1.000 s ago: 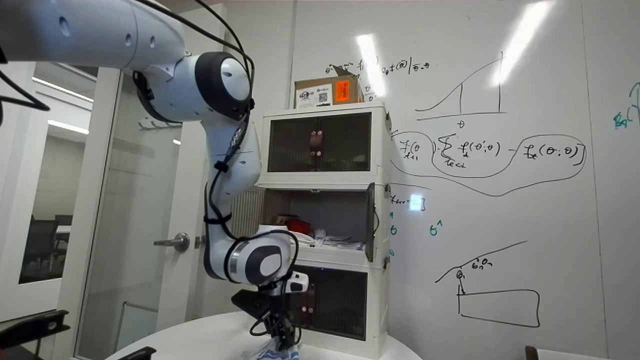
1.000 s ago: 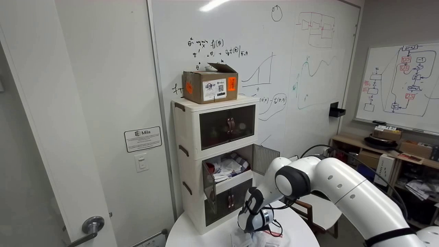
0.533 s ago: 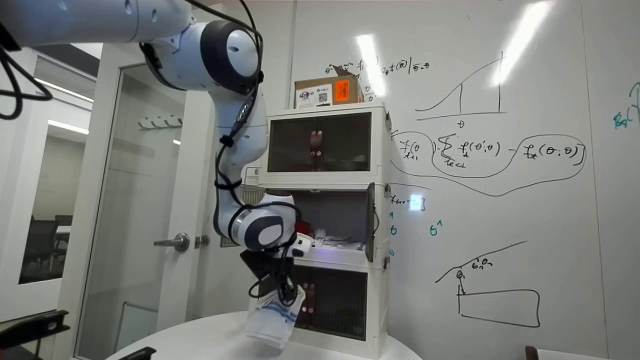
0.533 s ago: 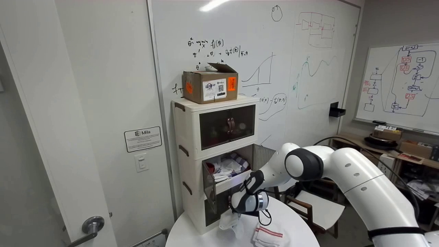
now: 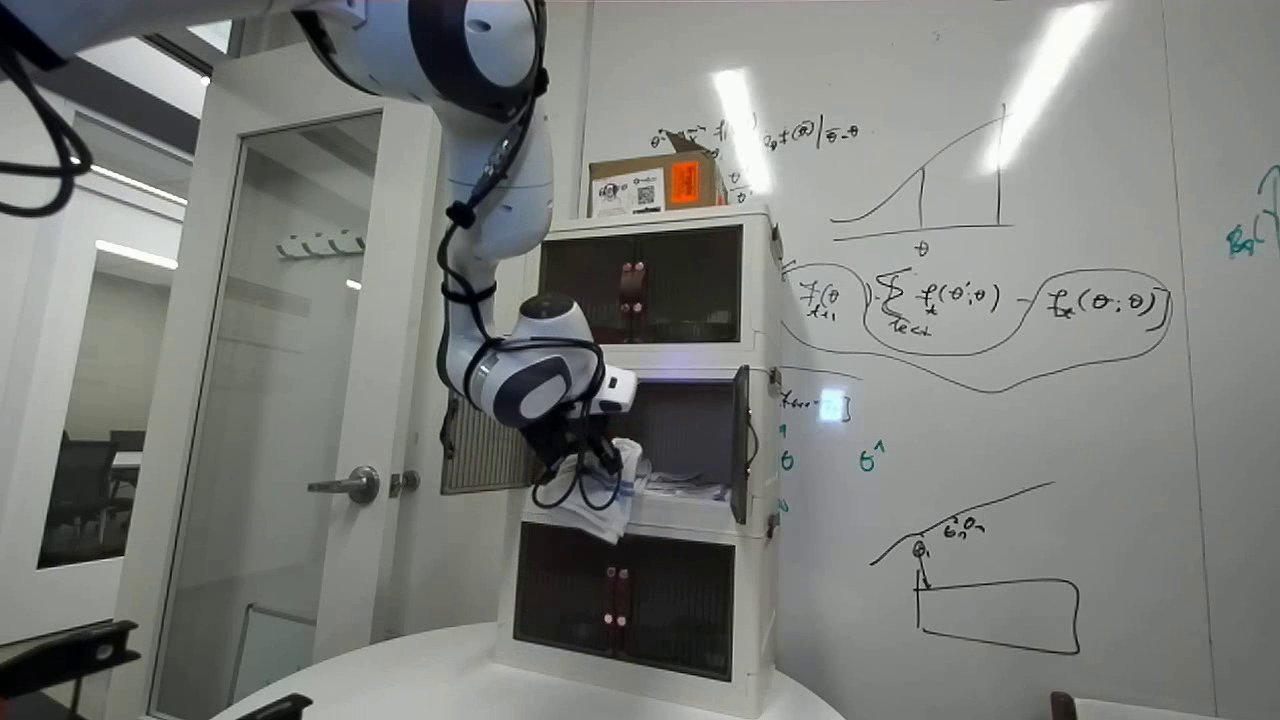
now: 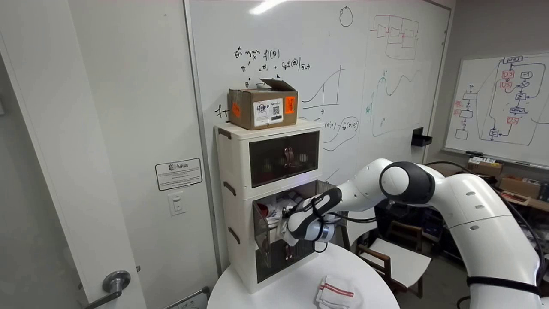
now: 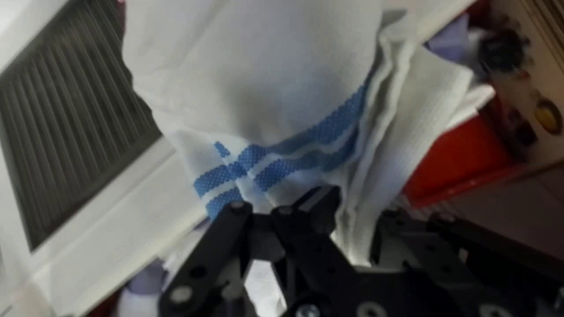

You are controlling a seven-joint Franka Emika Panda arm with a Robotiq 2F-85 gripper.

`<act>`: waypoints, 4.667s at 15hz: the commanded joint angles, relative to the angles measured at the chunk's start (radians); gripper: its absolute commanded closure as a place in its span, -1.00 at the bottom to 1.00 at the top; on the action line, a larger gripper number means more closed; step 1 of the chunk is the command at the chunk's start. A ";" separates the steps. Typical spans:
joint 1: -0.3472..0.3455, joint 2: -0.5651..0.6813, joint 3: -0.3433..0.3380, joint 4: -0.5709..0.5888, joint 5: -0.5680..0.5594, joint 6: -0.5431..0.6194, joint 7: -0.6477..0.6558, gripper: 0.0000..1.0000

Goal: Put one towel in the middle cabinet

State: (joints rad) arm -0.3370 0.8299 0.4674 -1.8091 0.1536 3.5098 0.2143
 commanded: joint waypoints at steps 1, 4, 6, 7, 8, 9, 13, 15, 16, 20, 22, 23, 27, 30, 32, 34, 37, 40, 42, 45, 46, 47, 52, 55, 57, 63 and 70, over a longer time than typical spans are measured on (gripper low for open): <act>-0.079 -0.035 0.081 -0.042 -0.063 0.192 0.012 0.95; -0.087 -0.026 0.075 -0.020 -0.072 0.295 0.006 0.95; -0.015 -0.030 -0.045 -0.002 -0.123 0.331 0.111 0.95; 0.002 -0.015 -0.079 0.014 -0.128 0.339 0.125 0.95; 0.015 -0.007 -0.106 0.021 -0.130 0.343 0.138 0.95; 0.034 0.012 -0.138 0.040 -0.122 0.341 0.141 0.95; 0.083 0.087 -0.212 0.128 -0.113 0.324 0.150 0.95; 0.102 0.132 -0.232 0.191 -0.106 0.310 0.146 0.95; 0.109 0.153 -0.237 0.221 -0.103 0.305 0.145 0.95; 0.154 0.263 -0.263 0.395 -0.070 0.289 0.128 0.95; 0.168 0.317 -0.267 0.490 -0.062 0.285 0.129 0.95; 0.174 0.345 -0.266 0.540 -0.061 0.283 0.129 0.95; 0.200 0.436 -0.264 0.715 -0.038 0.240 0.123 0.95; 0.214 0.494 -0.259 0.841 -0.027 0.202 0.121 0.95; 0.223 0.525 -0.256 0.914 -0.019 0.177 0.119 0.95; 0.231 0.545 -0.253 0.959 0.001 0.139 0.117 0.31; 0.231 0.573 -0.247 1.011 -0.014 0.093 0.136 -0.04; 0.212 0.574 -0.215 1.012 -0.049 0.050 0.156 -0.48; 0.181 0.542 -0.159 0.953 -0.115 -0.014 0.181 -0.78; 0.078 0.468 0.026 0.803 -0.293 -0.138 0.196 -1.00; 0.051 0.445 0.059 0.756 -0.312 -0.153 0.182 -1.00; 0.020 0.411 0.088 0.694 -0.325 -0.152 0.180 -1.00; 0.022 0.179 -0.083 0.481 -0.087 -0.270 0.171 -1.00; 0.058 0.038 -0.211 0.359 0.032 -0.383 0.148 -1.00; 0.053 -0.047 -0.228 0.274 0.063 -0.481 0.112 -1.00; -0.046 -0.279 -0.092 0.005 0.231 -0.749 -0.126 -1.00; 0.051 -0.555 -0.224 -0.361 0.295 -1.029 -0.298 -1.00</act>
State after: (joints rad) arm -0.3517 0.4265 0.3220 -1.9926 0.4486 2.5671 -0.0425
